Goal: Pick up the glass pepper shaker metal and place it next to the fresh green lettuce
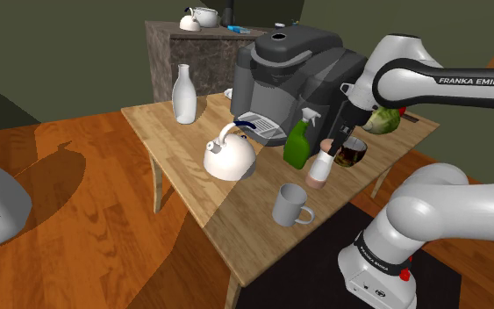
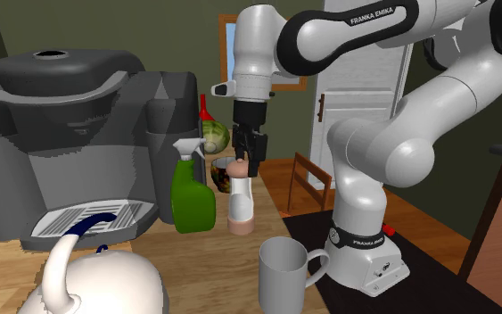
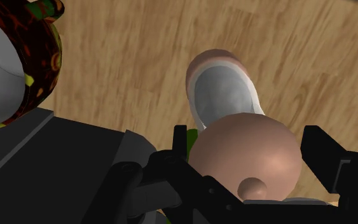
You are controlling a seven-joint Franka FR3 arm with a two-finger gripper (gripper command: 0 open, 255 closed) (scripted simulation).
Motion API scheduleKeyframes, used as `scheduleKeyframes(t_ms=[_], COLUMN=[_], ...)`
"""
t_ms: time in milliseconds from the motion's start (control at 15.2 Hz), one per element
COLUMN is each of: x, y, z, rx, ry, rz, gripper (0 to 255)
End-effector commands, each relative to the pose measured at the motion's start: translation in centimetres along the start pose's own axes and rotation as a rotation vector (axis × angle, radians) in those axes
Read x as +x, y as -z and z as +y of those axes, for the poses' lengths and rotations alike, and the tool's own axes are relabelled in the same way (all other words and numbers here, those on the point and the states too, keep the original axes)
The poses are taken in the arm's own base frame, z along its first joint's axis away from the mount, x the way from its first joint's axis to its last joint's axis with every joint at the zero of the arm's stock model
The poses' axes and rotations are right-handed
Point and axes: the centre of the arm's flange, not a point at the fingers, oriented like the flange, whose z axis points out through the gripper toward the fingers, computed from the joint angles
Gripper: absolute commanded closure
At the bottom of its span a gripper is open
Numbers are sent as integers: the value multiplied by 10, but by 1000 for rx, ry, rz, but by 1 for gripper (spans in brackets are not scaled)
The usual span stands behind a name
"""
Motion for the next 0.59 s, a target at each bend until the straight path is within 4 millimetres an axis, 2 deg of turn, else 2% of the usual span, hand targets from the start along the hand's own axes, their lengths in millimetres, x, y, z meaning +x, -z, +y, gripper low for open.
scheduleKeyframes(t_ms=[0,528], x=[0,4], y=[5,47], z=[0,-1], rx=[0,0], ry=[0,0], rz=[-1,-1], gripper=[255,255])
